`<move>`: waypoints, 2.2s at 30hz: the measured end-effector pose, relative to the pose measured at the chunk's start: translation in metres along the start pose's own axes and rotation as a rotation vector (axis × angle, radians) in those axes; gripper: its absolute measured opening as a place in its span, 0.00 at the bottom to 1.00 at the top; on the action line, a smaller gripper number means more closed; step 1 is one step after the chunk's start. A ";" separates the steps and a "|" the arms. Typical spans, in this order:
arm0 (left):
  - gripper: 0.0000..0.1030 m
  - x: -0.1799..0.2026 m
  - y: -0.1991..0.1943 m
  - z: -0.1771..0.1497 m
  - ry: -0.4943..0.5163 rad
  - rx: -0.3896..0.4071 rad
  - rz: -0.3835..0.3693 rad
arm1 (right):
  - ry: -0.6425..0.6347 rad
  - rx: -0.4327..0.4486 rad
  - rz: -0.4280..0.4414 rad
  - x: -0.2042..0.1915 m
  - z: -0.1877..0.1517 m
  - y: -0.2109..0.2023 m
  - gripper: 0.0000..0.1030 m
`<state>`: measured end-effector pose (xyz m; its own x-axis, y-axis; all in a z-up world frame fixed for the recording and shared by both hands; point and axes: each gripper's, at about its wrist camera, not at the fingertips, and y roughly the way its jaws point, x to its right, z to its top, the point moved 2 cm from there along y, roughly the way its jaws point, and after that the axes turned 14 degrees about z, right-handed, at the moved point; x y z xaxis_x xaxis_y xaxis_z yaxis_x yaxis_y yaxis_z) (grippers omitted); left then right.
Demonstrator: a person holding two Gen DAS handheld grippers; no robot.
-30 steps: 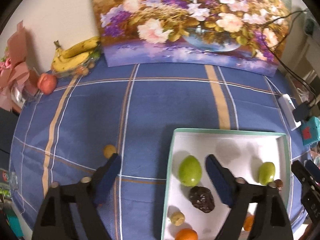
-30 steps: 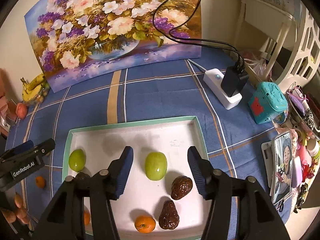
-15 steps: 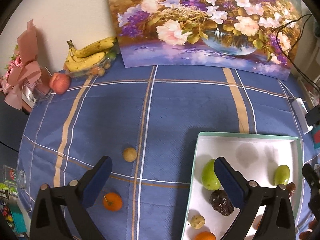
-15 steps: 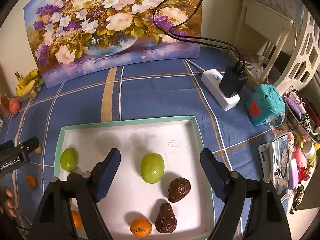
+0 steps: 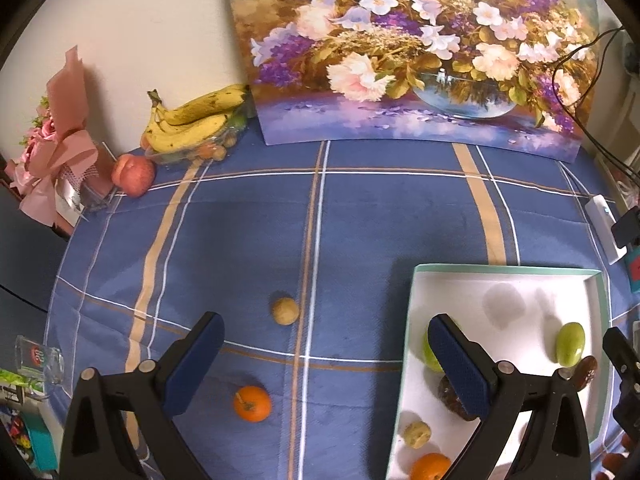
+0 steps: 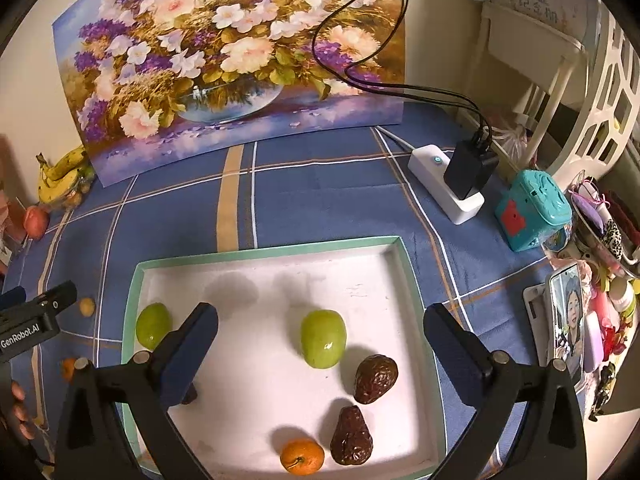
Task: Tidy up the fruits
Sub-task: 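Move both tools back toward the remaining orange and brown fruit, then grasp the orange on the cloth with the left tool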
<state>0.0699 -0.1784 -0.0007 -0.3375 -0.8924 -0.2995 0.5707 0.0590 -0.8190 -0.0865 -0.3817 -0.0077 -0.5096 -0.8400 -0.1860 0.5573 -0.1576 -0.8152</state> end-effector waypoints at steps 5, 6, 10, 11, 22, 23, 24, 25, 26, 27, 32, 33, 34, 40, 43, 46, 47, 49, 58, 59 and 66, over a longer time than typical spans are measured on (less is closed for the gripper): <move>1.00 -0.015 0.001 -0.003 -0.014 0.001 0.012 | -0.009 -0.012 -0.011 -0.006 -0.001 -0.002 0.99; 1.00 -0.017 0.001 -0.004 -0.018 0.004 0.011 | -0.012 -0.013 -0.013 -0.008 -0.002 -0.002 0.99; 1.00 -0.027 0.001 -0.007 -0.032 0.005 0.018 | -0.041 -0.031 -0.011 -0.016 -0.004 0.000 0.99; 1.00 -0.030 0.001 -0.007 -0.036 0.006 0.019 | -0.053 -0.035 -0.012 -0.020 -0.005 0.000 0.99; 1.00 -0.056 0.002 -0.026 -0.045 -0.003 0.027 | -0.086 -0.050 0.009 -0.051 -0.020 0.001 0.99; 1.00 -0.059 0.002 -0.028 -0.046 -0.004 0.028 | -0.085 -0.051 0.011 -0.053 -0.022 0.001 0.99; 1.00 -0.062 0.002 -0.031 -0.046 -0.005 0.029 | -0.086 -0.052 0.015 -0.056 -0.023 0.001 0.99; 1.00 -0.065 0.002 -0.033 -0.047 -0.007 0.030 | -0.092 -0.056 0.023 -0.060 -0.026 0.001 0.99; 1.00 -0.068 0.003 -0.035 -0.049 -0.010 0.031 | -0.097 -0.059 0.028 -0.063 -0.028 0.001 0.99; 1.00 -0.072 0.003 -0.038 -0.053 -0.012 0.030 | -0.102 -0.057 0.029 -0.066 -0.029 0.000 0.99; 1.00 -0.093 0.001 -0.047 -0.100 -0.003 -0.007 | -0.101 -0.042 0.050 -0.077 -0.037 -0.007 0.99; 1.00 -0.098 0.000 -0.050 -0.113 -0.002 -0.018 | -0.102 -0.041 0.054 -0.079 -0.039 -0.008 0.99; 1.00 -0.102 0.000 -0.051 -0.121 -0.002 -0.025 | -0.104 -0.040 0.058 -0.081 -0.040 -0.009 0.99; 1.00 -0.122 0.011 -0.064 -0.177 -0.037 -0.065 | -0.119 -0.044 0.107 -0.097 -0.052 -0.010 0.99; 0.99 -0.126 0.023 -0.070 -0.186 -0.077 -0.058 | -0.131 -0.055 0.129 -0.107 -0.057 -0.007 0.99; 0.98 -0.126 0.035 -0.075 -0.198 -0.117 -0.071 | -0.144 -0.058 0.141 -0.116 -0.060 -0.005 0.99; 0.98 -0.126 0.040 -0.076 -0.199 -0.132 -0.076 | -0.144 -0.060 0.150 -0.118 -0.061 -0.003 0.99; 0.97 -0.124 0.046 -0.078 -0.196 -0.151 -0.077 | -0.144 -0.070 0.173 -0.122 -0.062 0.003 0.99; 0.88 -0.109 0.077 -0.086 -0.175 -0.235 -0.092 | -0.119 -0.163 0.193 -0.129 -0.074 0.045 0.99; 0.84 -0.107 0.080 -0.087 -0.170 -0.245 -0.099 | -0.114 -0.173 0.190 -0.128 -0.075 0.049 0.99; 0.63 -0.091 0.089 -0.090 -0.149 -0.285 -0.161 | -0.105 -0.183 0.185 -0.124 -0.076 0.054 0.99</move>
<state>0.0843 -0.0521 -0.0907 -0.2810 -0.9547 -0.0978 0.2803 0.0158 -0.9598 -0.0434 -0.2470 -0.0701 -0.3341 -0.8965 -0.2909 0.5021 0.0919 -0.8599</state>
